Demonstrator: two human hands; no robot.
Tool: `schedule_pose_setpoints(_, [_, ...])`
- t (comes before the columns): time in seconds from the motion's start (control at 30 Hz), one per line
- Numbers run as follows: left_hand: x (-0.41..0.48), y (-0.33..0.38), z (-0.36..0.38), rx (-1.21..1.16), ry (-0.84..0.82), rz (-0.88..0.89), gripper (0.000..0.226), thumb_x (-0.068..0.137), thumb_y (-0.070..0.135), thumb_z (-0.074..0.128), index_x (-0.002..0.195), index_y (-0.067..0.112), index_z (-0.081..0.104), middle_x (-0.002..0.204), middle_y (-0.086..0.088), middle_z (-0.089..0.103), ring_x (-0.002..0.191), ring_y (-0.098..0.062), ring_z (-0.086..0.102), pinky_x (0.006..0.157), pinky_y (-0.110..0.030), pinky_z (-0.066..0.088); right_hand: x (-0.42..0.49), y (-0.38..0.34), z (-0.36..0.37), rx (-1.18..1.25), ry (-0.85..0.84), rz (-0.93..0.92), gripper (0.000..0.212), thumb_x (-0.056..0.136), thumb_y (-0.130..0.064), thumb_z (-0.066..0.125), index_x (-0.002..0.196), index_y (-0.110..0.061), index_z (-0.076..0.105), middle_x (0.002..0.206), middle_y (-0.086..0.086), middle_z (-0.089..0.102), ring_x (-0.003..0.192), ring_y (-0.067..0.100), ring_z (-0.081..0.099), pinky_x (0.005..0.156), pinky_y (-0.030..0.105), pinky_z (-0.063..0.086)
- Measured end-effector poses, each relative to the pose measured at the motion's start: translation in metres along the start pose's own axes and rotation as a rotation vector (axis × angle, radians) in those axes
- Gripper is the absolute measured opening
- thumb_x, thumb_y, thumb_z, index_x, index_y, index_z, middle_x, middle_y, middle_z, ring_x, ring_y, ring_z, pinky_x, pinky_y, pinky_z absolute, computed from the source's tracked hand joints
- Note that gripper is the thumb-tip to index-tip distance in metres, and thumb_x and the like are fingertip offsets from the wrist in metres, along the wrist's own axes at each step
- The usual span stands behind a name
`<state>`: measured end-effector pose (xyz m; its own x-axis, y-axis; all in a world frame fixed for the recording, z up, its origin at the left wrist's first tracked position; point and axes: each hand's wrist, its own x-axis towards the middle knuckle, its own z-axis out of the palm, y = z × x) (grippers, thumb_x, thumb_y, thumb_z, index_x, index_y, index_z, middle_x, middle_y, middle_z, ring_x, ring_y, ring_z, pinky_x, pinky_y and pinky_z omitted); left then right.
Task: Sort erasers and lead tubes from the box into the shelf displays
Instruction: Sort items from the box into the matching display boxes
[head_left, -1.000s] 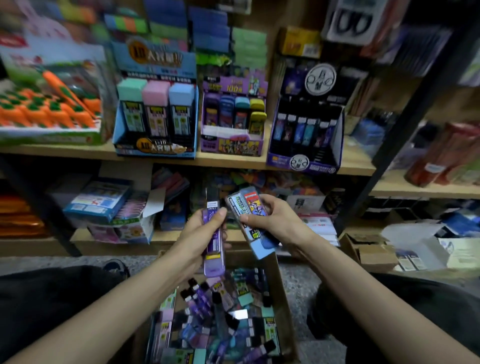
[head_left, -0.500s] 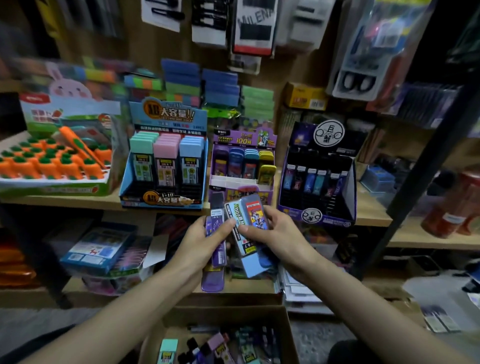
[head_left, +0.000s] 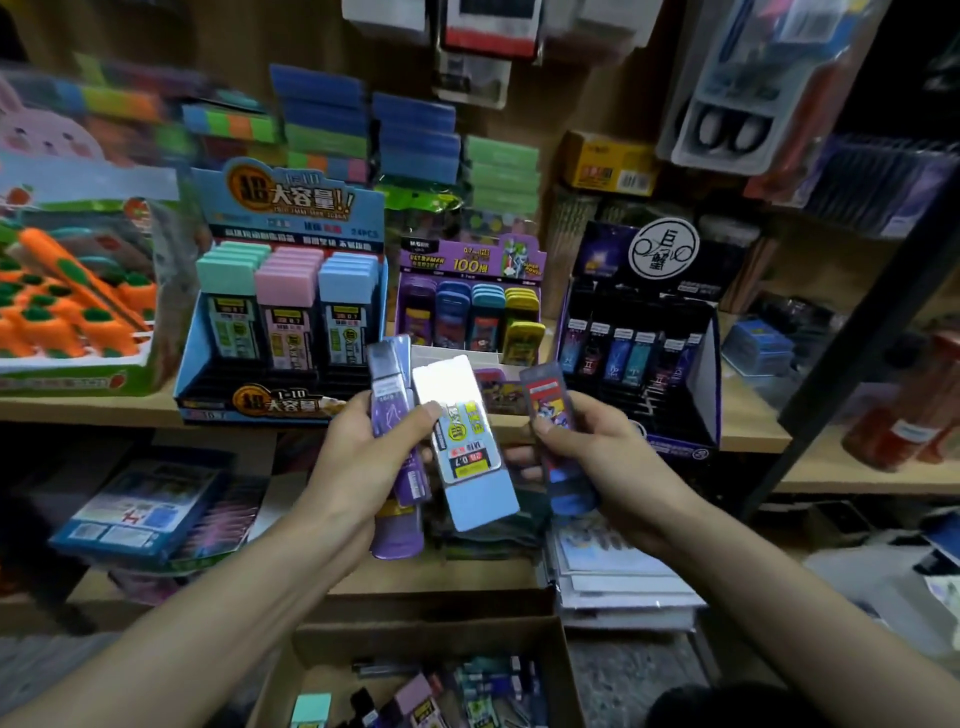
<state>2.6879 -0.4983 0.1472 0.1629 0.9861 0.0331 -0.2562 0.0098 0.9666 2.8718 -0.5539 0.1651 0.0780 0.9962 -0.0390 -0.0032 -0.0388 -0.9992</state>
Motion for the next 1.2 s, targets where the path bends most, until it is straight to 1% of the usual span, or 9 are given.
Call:
schedule_pose_setpoints(0.1, [0.004, 0.003, 0.002, -0.012, 0.041, 0.004, 0.009, 0.086, 0.012, 0.063, 0.091, 0.019, 0.061, 0.062, 0.008, 0.071, 0.045, -0.001, 0.060, 0.040, -0.016, 0.046, -0.005, -0.005, -0.011, -0.075, 0.056, 0.006, 0.020, 0.097, -0.017, 0.049, 0.112, -0.005, 0.052, 0.082, 0.014, 0.066, 0.056, 0.020, 0.065, 0.053, 0.031, 0.056])
schedule_pose_setpoints(0.17, [0.005, 0.005, 0.003, -0.015, 0.062, 0.016, 0.008, 0.086, 0.014, 0.063, 0.090, 0.021, 0.061, 0.061, 0.009, 0.071, 0.044, 0.000, 0.059, 0.038, -0.016, 0.045, -0.007, -0.008, -0.019, -0.139, 0.119, 0.021, 0.020, 0.094, -0.016, 0.053, 0.108, -0.002, 0.051, 0.076, 0.013, 0.066, 0.040, 0.014, 0.051, 0.036, 0.021, 0.039])
schedule_pose_setpoints(0.23, [0.006, 0.008, 0.002, -0.023, 0.074, 0.025, 0.008, 0.086, 0.014, 0.063, 0.089, 0.021, 0.061, 0.061, 0.010, 0.070, 0.044, 0.000, 0.059, 0.038, -0.016, 0.045, -0.009, -0.011, -0.027, -0.135, 0.177, 0.063, 0.017, 0.090, -0.006, 0.057, 0.105, -0.003, 0.050, 0.082, 0.013, 0.067, 0.042, 0.012, 0.044, 0.038, 0.021, 0.035])
schedule_pose_setpoints(0.37, [0.007, 0.015, -0.002, -0.049, 0.097, 0.014, 0.008, 0.086, 0.015, 0.064, 0.090, 0.021, 0.060, 0.062, 0.010, 0.071, 0.046, 0.000, 0.061, 0.039, -0.016, 0.046, -0.013, -0.014, -0.036, -0.227, 0.184, 0.069, 0.025, 0.090, 0.006, 0.048, 0.112, -0.003, 0.052, 0.090, 0.017, 0.061, 0.064, 0.016, 0.056, 0.056, 0.025, 0.046])
schedule_pose_setpoints(0.5, [0.010, 0.023, -0.014, -0.064, 0.108, 0.028, 0.007, 0.087, 0.015, 0.063, 0.091, 0.021, 0.062, 0.065, 0.008, 0.072, 0.046, -0.002, 0.060, 0.041, -0.017, 0.048, -0.013, -0.028, -0.032, -0.340, 0.284, -0.140, 0.017, 0.087, -0.003, 0.062, 0.099, -0.014, 0.062, 0.087, 0.008, 0.067, 0.065, 0.011, 0.067, 0.055, 0.021, 0.054])
schedule_pose_setpoints(0.7, [0.011, 0.034, -0.035, -0.082, 0.149, 0.062, 0.007, 0.088, 0.014, 0.063, 0.092, 0.020, 0.062, 0.065, 0.007, 0.071, 0.046, -0.002, 0.059, 0.042, -0.019, 0.048, 0.032, -0.057, -0.004, -0.548, 0.329, -0.344, 0.010, 0.084, -0.011, 0.067, 0.087, -0.019, 0.061, 0.076, 0.000, 0.065, 0.059, -0.001, 0.060, 0.058, 0.015, 0.049])
schedule_pose_setpoints(0.83, [0.009, 0.037, -0.048, -0.083, 0.188, 0.053, 0.006, 0.087, 0.016, 0.064, 0.091, 0.020, 0.062, 0.063, 0.008, 0.071, 0.046, -0.001, 0.059, 0.040, -0.018, 0.047, 0.080, -0.079, 0.012, -0.750, 0.291, -0.432, 0.007, 0.090, -0.016, 0.060, 0.089, -0.010, 0.063, 0.079, 0.004, 0.062, 0.070, 0.013, 0.057, 0.065, 0.029, 0.045])
schedule_pose_setpoints(1.1, [0.009, 0.042, -0.064, -0.109, 0.216, 0.051, 0.008, 0.087, 0.015, 0.064, 0.092, 0.020, 0.062, 0.064, 0.008, 0.071, 0.047, -0.002, 0.061, 0.038, -0.019, 0.046, 0.123, -0.093, 0.023, -1.121, 0.195, -0.473, 0.016, 0.090, -0.019, 0.060, 0.101, -0.008, 0.066, 0.094, 0.009, 0.065, 0.085, 0.025, 0.061, 0.072, 0.032, 0.046])
schedule_pose_setpoints(1.2, [0.009, 0.040, -0.068, -0.118, 0.225, 0.033, 0.009, 0.086, 0.015, 0.064, 0.094, 0.018, 0.063, 0.067, 0.005, 0.072, 0.048, -0.004, 0.062, 0.040, -0.019, 0.047, 0.131, -0.089, 0.027, -1.268, 0.159, -0.506, 0.020, 0.088, -0.019, 0.063, 0.104, -0.006, 0.063, 0.099, 0.012, 0.066, 0.093, 0.027, 0.060, 0.069, 0.027, 0.037])
